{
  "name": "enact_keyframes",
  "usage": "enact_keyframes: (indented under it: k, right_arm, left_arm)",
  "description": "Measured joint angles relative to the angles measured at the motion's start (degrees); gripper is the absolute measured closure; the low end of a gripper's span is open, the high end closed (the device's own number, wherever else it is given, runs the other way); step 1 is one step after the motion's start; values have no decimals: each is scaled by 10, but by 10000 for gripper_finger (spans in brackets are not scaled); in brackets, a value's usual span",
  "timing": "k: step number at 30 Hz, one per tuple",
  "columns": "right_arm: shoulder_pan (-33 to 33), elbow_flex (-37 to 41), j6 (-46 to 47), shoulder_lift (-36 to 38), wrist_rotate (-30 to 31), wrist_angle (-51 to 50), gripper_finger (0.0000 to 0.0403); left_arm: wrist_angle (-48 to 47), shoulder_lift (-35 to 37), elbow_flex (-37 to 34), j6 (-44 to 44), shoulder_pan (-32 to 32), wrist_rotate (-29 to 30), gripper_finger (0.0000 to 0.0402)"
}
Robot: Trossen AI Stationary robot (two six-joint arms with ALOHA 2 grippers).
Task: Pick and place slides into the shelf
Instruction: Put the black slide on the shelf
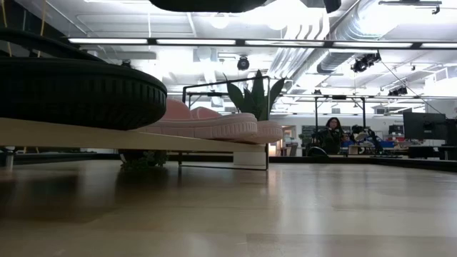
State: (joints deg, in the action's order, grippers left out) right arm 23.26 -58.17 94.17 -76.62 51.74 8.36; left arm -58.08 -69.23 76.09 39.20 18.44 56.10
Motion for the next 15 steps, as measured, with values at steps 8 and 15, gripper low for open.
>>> enact_keyframes:
  k: [8,15]
  right_arm:
    - [-12,0,-1,0,-6,-7,245]
    - [-12,0,-1,0,-14,-14,270]
  left_arm:
    - [0,0,0,0,0,0,349]
    - [0,0,0,0,0,-2,344]
